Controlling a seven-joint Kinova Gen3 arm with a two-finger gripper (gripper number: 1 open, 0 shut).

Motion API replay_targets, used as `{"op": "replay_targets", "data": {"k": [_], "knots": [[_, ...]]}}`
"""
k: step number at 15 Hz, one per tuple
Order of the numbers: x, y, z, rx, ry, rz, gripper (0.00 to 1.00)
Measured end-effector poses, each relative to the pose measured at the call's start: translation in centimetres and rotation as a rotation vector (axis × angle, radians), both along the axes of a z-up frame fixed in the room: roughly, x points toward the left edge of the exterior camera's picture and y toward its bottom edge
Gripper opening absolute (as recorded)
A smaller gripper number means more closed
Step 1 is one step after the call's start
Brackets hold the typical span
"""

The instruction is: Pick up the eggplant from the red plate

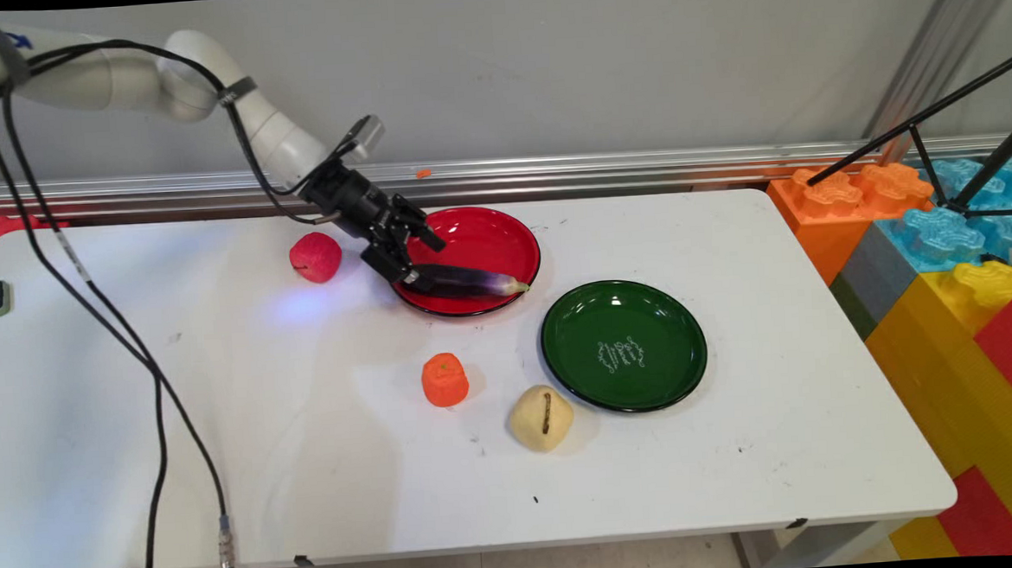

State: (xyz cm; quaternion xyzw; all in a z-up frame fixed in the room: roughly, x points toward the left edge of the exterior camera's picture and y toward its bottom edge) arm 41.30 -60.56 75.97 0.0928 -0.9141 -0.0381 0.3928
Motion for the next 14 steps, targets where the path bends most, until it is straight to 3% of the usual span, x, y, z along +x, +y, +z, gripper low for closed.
{"op": "replay_targets", "data": {"k": [14], "knots": [[-2.3, -1.7, -3.0, 0.018, -0.023, 0.002, 1.0]]}}
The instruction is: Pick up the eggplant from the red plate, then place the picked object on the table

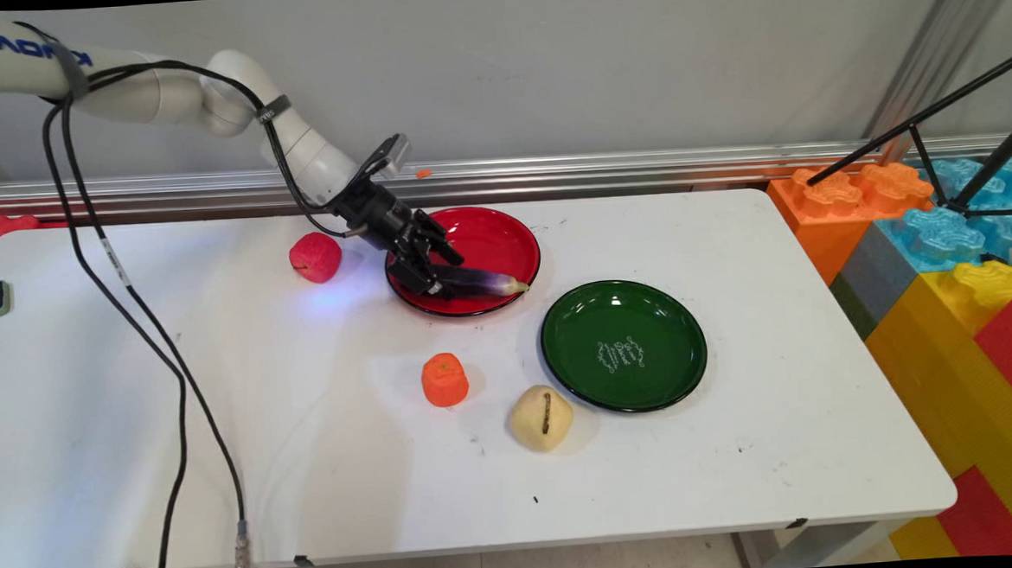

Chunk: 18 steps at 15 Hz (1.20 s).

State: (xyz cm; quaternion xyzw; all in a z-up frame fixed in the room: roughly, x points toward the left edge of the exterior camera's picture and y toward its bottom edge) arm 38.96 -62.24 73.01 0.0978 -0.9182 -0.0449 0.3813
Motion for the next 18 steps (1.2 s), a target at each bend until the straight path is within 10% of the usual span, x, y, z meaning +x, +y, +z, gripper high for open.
{"op": "replay_targets", "data": {"k": [1, 18], "knots": [[0.0, -0.1, -0.1, -0.004, -0.002, -0.001, 0.0], [0.5, 2.4, 3.0, -0.014, 0.072, -0.063, 0.0]]}}
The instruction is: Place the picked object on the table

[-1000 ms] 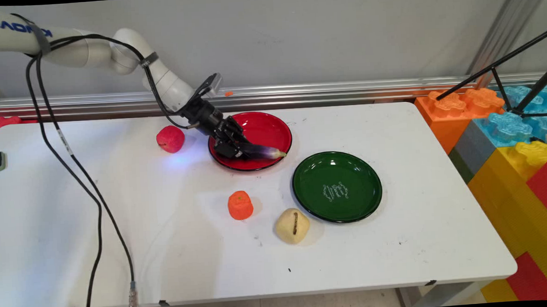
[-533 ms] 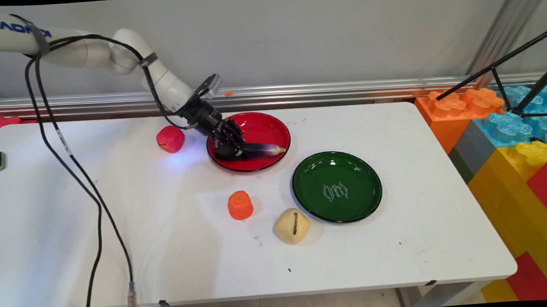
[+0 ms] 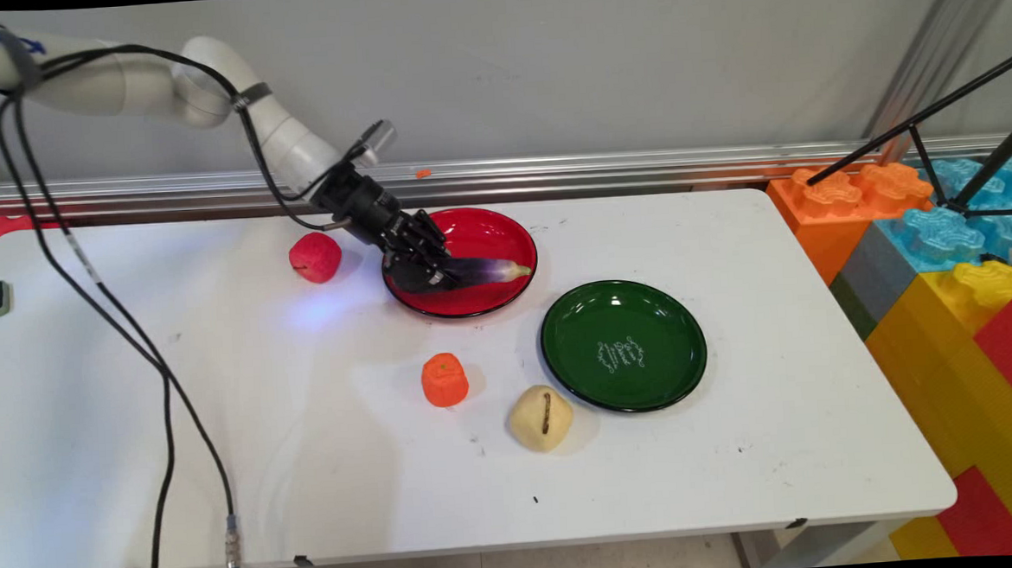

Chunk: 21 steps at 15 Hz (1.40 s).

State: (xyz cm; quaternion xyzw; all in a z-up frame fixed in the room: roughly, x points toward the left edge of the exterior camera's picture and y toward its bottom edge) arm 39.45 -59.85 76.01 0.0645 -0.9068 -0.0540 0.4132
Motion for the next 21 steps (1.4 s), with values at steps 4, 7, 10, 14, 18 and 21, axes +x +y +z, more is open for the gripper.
{"op": "replay_targets", "data": {"k": [4, 7, 10, 14, 18, 21], "knots": [[0.4, 2.0, 1.7, 0.01, 0.04, -0.033, 0.0], [1.1, 4.3, 3.0, 0.025, 0.071, -0.073, 0.0], [2.1, 6.6, 3.7, 0.04, 0.089, -0.114, 0.0], [3.4, 9.1, 4.0, 0.058, 0.095, -0.164, 0.0], [4.6, 11.1, 3.6, 0.072, 0.085, -0.213, 0.0], [5.0, 12.0, 3.0, 0.079, 0.078, -0.238, 0.0]]}}
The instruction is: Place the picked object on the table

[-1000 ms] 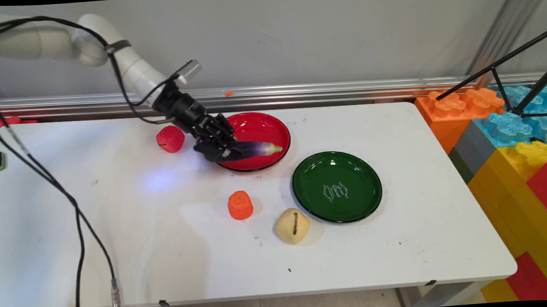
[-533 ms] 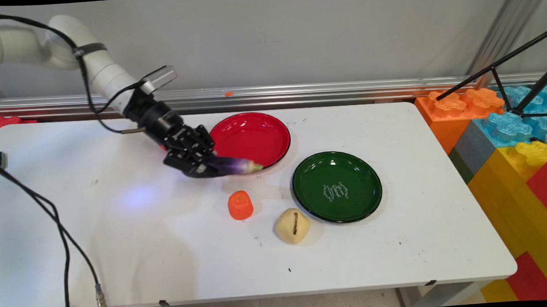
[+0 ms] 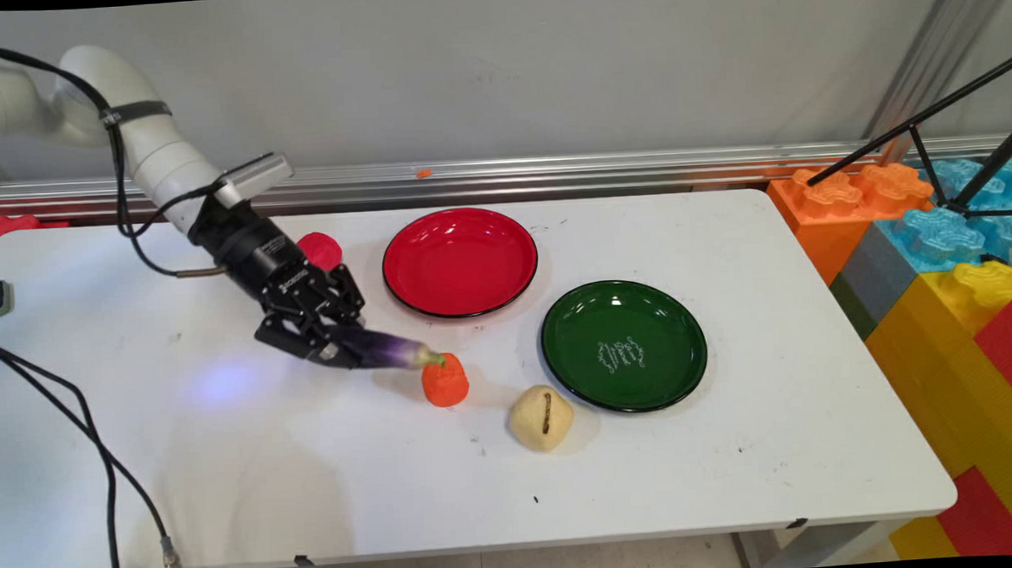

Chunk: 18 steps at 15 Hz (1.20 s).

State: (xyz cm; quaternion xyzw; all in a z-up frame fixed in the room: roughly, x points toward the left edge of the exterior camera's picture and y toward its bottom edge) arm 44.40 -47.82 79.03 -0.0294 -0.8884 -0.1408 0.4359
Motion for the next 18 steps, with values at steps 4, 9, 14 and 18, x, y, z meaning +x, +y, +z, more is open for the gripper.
{"op": "replay_targets", "data": {"k": [4, 9, 14, 18], "knots": [[0.3, 1.2, -1.3, 0.001, -0.012, -0.055, 0.0], [0.3, 2.3, -3.1, -0.006, -0.03, -0.128, 0.0], [0.1, 2.6, -4.5, -0.01, -0.045, -0.165, 0.0], [0.0, 2.5, -5.4, -0.015, -0.055, -0.18, 0.0]]}}
